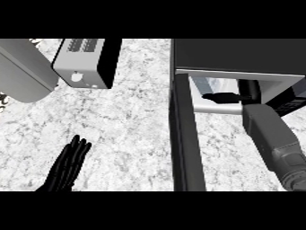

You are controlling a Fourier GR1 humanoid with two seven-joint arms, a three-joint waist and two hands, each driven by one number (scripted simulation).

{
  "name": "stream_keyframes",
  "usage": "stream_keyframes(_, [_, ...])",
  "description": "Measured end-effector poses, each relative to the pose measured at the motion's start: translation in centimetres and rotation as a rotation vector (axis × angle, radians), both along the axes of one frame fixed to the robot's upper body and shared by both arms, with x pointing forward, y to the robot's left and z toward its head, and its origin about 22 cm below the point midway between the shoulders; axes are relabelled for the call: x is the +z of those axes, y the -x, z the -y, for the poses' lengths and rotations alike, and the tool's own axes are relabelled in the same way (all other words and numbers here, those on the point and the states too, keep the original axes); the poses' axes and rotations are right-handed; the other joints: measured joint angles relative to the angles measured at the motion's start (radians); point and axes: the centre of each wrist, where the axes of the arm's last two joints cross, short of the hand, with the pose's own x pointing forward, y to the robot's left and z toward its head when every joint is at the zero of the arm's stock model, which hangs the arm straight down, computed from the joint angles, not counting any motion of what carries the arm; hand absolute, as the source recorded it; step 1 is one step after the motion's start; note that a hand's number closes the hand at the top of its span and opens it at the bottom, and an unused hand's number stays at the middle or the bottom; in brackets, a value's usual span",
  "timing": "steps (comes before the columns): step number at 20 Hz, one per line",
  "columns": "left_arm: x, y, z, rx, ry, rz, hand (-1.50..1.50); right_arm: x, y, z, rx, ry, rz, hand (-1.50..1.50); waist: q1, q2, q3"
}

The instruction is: Pick up the milk, place it into the microwave and close the microwave

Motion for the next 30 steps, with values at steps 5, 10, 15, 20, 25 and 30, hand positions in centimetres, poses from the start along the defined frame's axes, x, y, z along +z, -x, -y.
stream_keyframes(5, [-0.7, -1.0, 0.8, -0.075, -0.023, -0.025, -1.5, -1.9, 1.3, -0.5, 0.058, -0.076, 0.003, -1.5, -0.018, -0.009, -0.001])
stream_keyframes(10, [-1.0, -2.4, 1.7, -0.178, -0.075, -0.044, 1.5, -3.5, 2.5, -1.0, 0.089, -0.131, 0.02, -1.5, -0.036, -0.02, -0.003])
stream_keyframes(15, [-1.6, -3.8, 3.0, -0.242, -0.131, -0.053, 1.5, -5.0, 4.1, -0.7, 0.146, -0.143, 0.04, -1.5, -0.047, -0.031, -0.003])
stream_keyframes(20, [-2.9, -5.2, 4.2, -0.258, -0.17, -0.084, 1.5, -6.8, 6.4, 0.4, 0.183, -0.153, 0.027, -1.5, -0.071, -0.04, -0.004])
stream_keyframes(25, [-4.2, -6.1, 5.9, -0.332, -0.265, -0.113, 1.5, -8.2, 9.5, 2.9, 0.182, -0.135, 0.022, -1.5, -0.092, -0.042, -0.005])
stream_keyframes(30, [-5.9, -6.5, 8.6, -0.414, -0.308, -0.152, 1.5, -8.2, 12.4, 5.5, 0.164, -0.117, 0.03, -1.5, -0.111, -0.04, -0.006])
